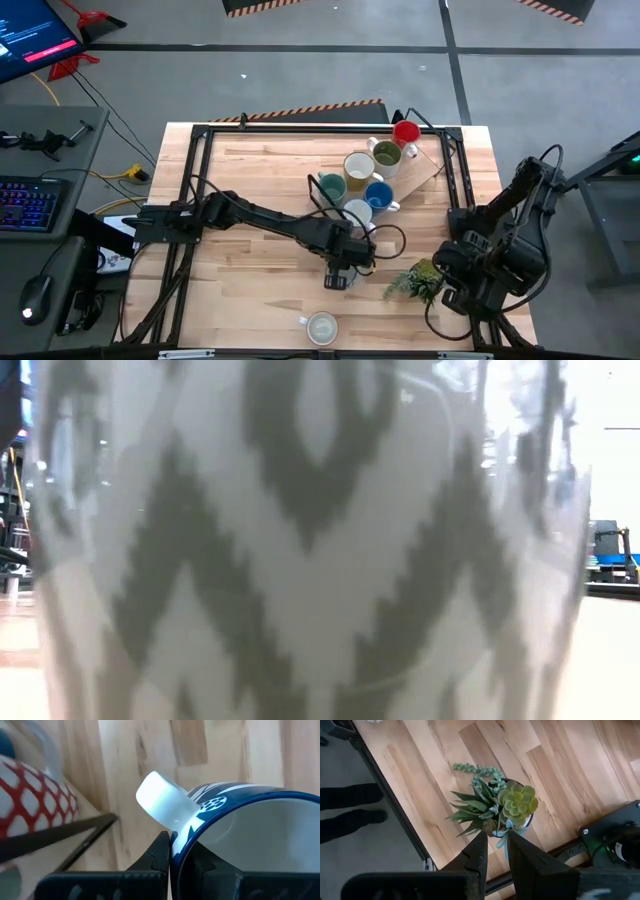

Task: Place coffee mugs
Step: Put the blue patterned mug on the shelf

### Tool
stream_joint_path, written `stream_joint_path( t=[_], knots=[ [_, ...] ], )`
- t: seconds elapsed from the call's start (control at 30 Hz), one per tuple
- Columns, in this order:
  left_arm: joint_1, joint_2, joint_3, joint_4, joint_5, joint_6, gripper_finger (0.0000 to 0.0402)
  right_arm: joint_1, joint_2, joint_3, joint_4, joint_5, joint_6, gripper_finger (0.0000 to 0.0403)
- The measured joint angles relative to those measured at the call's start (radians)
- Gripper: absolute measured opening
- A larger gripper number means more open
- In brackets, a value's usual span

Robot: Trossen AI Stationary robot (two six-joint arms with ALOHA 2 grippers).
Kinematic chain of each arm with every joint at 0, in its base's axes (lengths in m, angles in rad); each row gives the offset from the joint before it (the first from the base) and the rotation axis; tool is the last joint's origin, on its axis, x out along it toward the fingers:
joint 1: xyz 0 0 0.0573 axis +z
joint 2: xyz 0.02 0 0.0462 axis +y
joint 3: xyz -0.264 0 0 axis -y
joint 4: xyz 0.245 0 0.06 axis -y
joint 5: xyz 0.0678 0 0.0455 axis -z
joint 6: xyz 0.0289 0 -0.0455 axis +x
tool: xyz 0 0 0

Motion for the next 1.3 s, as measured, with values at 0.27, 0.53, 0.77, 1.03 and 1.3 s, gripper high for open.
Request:
stream_joint_path(
  t=[0.27, 0.53, 0.77, 1.03, 1.3],
  knots=[
    [-0.035, 0.004, 0.028, -0.009, 0.051, -0.027, 0.0010, 0.037, 0.000, 0.000, 0.000, 0.050, 0.001, 0.0053],
    [-0.051, 0.032, 0.030, -0.002, 0.056, -0.044, 0.0010, 0.038, 0.000, 0.000, 0.000, 0.075, 0.001, 0.0053],
    [-0.051, 0.057, 0.029, 0.004, 0.066, -0.050, 0.0010, 0.038, 0.000, 0.001, 0.000, 0.075, 0.005, 0.0053],
    [-0.051, 0.055, 0.031, 0.006, 0.068, -0.050, 0.0024, 0.038, 0.000, 0.001, 0.000, 0.075, 0.005, 0.0053],
    [-0.051, 0.055, 0.031, 0.027, 0.068, -0.051, 0.0055, 0.038, 0.000, 0.001, 0.000, 0.075, 0.005, 0.0053]
  ],
)
